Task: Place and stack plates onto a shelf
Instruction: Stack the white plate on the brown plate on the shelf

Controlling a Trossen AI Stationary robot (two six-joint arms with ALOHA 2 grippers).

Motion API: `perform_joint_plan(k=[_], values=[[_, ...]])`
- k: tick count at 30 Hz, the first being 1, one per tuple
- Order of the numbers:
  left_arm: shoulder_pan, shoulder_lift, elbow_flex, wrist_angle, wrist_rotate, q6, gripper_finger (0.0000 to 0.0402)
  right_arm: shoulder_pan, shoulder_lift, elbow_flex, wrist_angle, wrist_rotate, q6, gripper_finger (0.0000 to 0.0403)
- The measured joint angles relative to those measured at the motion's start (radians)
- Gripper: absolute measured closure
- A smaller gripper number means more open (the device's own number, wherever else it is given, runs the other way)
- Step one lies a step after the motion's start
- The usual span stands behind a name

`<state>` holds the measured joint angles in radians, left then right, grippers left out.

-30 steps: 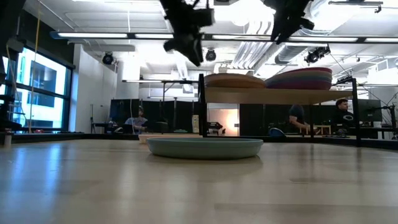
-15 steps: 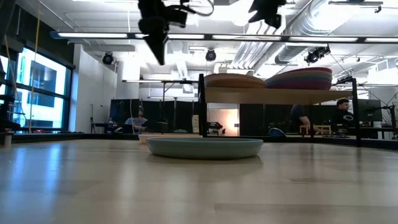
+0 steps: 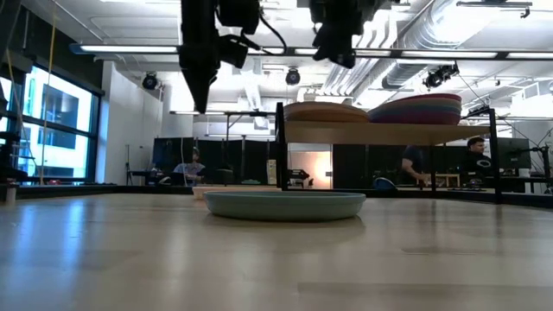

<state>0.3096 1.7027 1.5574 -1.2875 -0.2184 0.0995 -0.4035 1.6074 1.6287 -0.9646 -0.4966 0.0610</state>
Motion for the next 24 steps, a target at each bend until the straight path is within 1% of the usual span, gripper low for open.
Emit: perform_joint_plan(k=[5,10,12,17,22,24], values=[[0.004,0.0,-0.036,0.003,0.0,-0.027,0.0282,0.015,0.054,0.0,0.01,-0.08,-0.068,0.0298],[0.005,0.0,-0.057,-0.002,0.0,-0.061,0.0282,0.014,0.088,-0.001,0.014,-0.078,-0.121,0.0298],[0.005,0.0,-0.057,-0.001,0.0,-0.066,0.0282,0.014,0.099,-0.001,0.014,-0.054,-0.13,0.0298],[0.016,0.0,-0.056,-0.021,-0.002,-0.066,0.0282,0.009,0.121,-0.002,0.028,0.053,-0.153,0.0298],[0.053,0.0,-0.056,-0.066,-0.012,-0.065,0.0282,-0.012,0.135,-0.002,0.037,0.098,-0.152,0.0298],[0.071,0.0,-0.056,-0.074,-0.012,-0.064,0.0282,-0.019,0.143,-0.002,0.04,0.101,-0.15,0.0298]])
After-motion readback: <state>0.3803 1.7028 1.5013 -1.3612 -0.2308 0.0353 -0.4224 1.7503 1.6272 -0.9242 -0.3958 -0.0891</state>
